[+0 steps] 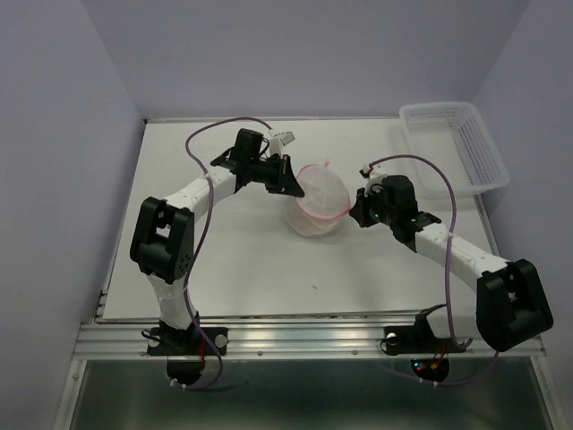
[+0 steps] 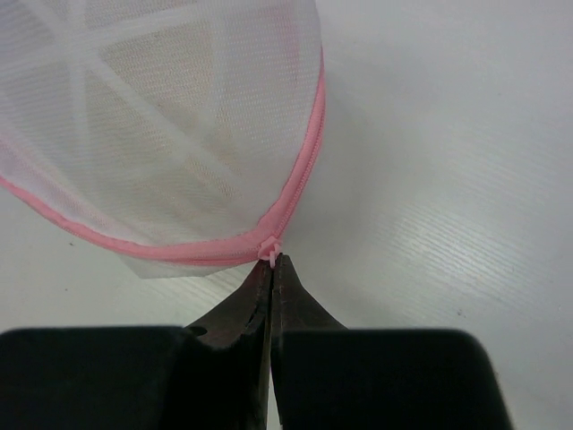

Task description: Unzip the laundry bag and remove the bra

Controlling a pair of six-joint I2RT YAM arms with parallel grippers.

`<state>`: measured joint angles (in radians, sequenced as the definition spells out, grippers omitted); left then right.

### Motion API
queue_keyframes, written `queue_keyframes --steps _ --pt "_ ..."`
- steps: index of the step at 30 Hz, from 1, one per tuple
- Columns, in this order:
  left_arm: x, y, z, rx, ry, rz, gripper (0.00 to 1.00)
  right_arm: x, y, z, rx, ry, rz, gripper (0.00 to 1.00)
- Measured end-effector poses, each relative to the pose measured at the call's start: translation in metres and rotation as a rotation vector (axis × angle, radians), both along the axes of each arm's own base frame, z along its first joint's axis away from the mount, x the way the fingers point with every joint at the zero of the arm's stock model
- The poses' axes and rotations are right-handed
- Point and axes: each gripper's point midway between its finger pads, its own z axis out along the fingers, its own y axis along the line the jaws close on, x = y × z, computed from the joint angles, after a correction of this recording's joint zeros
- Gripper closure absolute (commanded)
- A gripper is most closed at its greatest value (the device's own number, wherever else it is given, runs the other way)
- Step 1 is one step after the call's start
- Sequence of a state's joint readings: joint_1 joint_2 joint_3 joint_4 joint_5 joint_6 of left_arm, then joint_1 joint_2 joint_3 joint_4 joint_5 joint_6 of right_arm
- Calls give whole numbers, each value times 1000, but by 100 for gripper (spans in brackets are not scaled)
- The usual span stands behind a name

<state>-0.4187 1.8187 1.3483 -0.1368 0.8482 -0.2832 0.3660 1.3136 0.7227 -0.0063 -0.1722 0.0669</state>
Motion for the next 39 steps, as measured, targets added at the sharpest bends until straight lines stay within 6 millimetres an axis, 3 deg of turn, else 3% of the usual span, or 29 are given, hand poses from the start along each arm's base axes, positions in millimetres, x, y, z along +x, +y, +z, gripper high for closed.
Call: queue_keyframes --steps 3,5,6,7,8,9,12,16,22,26,31,35,39 --pt "3 2 3 11 -14 -1 100 -1 4 10 15 -30 35 99" --pt "5 4 6 20 -19 1 91 -2 6 13 20 -42 48 99" --pt "7 4 8 22 -21 0 66 -3 6 14 20 -47 52 99" --pt "9 2 10 22 -24 -1 58 -2 6 15 21 -49 52 99" --pt "12 1 12 21 -22 3 41 -3 7 15 23 -48 56 99" --pt "14 1 12 23 -34 -3 30 -3 7 15 26 -46 58 99" --pt "24 -1 14 24 -16 21 11 -5 9 14 48 -28 62 99" --pt "29 1 12 34 16 60 2 -9 14 15 96 5 61 99" --pt "29 4 9 31 68 119 1 -25 39 18 156 48 93 99" --pt "7 15 1 36 144 176 1 -41 61 26 198 65 136 99" --pt "-12 24 5 18 185 248 1 -60 87 31 234 87 171 99" --pt "-33 33 5 -19 224 318 1 -65 95 33 257 104 157 99" --pt "-38 33 -2 -43 272 364 4 -64 97 34 265 98 147 99"
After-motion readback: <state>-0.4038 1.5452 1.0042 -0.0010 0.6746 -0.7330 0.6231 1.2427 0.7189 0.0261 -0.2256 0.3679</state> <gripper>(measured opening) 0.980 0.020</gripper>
